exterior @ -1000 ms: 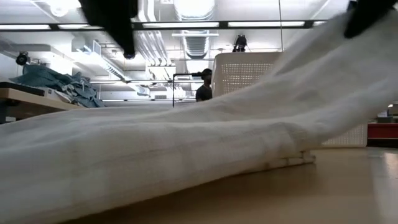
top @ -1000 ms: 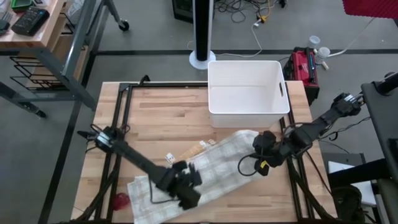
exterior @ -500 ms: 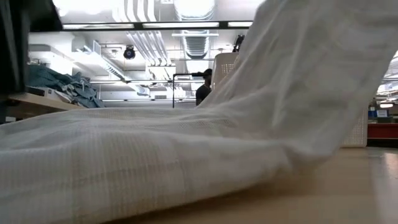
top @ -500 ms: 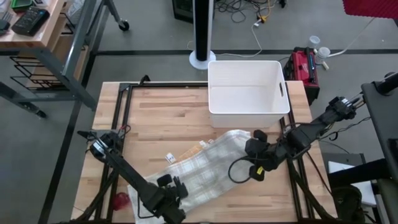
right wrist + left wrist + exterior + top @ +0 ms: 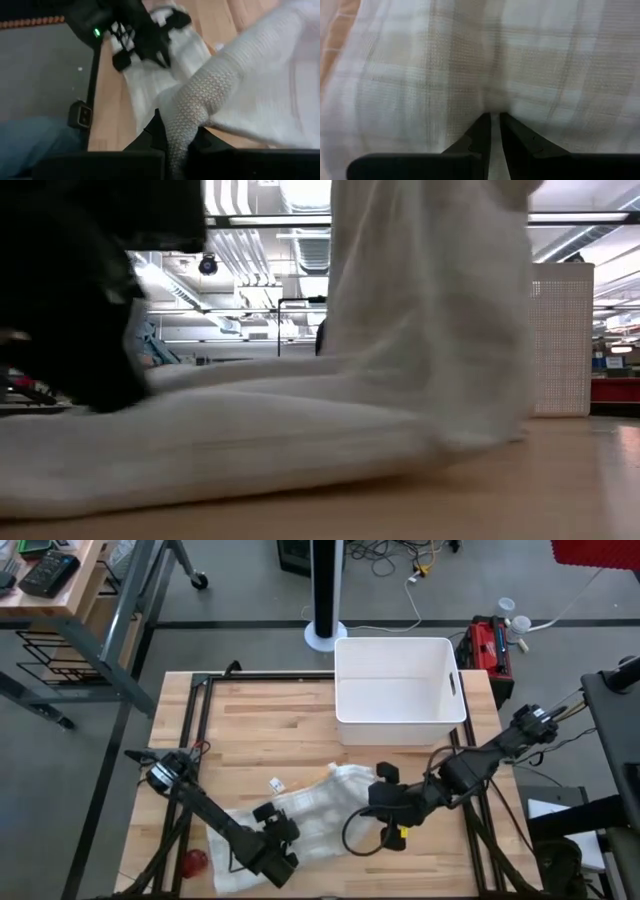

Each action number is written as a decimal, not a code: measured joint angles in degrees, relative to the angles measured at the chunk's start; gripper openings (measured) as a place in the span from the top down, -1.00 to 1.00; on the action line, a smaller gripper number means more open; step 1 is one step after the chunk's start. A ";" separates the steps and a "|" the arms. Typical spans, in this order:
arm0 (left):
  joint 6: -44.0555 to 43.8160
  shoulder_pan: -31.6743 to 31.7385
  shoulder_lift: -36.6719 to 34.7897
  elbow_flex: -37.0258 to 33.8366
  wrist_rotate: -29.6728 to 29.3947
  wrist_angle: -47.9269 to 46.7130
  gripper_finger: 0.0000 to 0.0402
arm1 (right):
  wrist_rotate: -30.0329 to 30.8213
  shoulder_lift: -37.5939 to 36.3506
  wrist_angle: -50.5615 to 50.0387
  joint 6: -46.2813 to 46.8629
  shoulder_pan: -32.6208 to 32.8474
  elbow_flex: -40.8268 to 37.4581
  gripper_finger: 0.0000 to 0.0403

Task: Fold towel
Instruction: Fold the white checkered towel

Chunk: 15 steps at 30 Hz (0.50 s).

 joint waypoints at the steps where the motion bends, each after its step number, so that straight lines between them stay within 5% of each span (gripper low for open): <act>1: 1.66 0.49 -0.08 -0.92 -1.40 3.08 0.82 | -0.09 0.05 0.29 -0.05 -0.09 0.23 0.96; 7: 11.68 6.03 -0.25 -4.96 -3.43 21.28 0.82 | -0.07 -0.41 -2.03 0.78 -0.81 0.29 0.96; 15: 17.63 11.05 -2.54 -1.36 -9.88 23.89 0.82 | -0.20 -1.12 -2.35 1.38 -1.83 0.31 0.96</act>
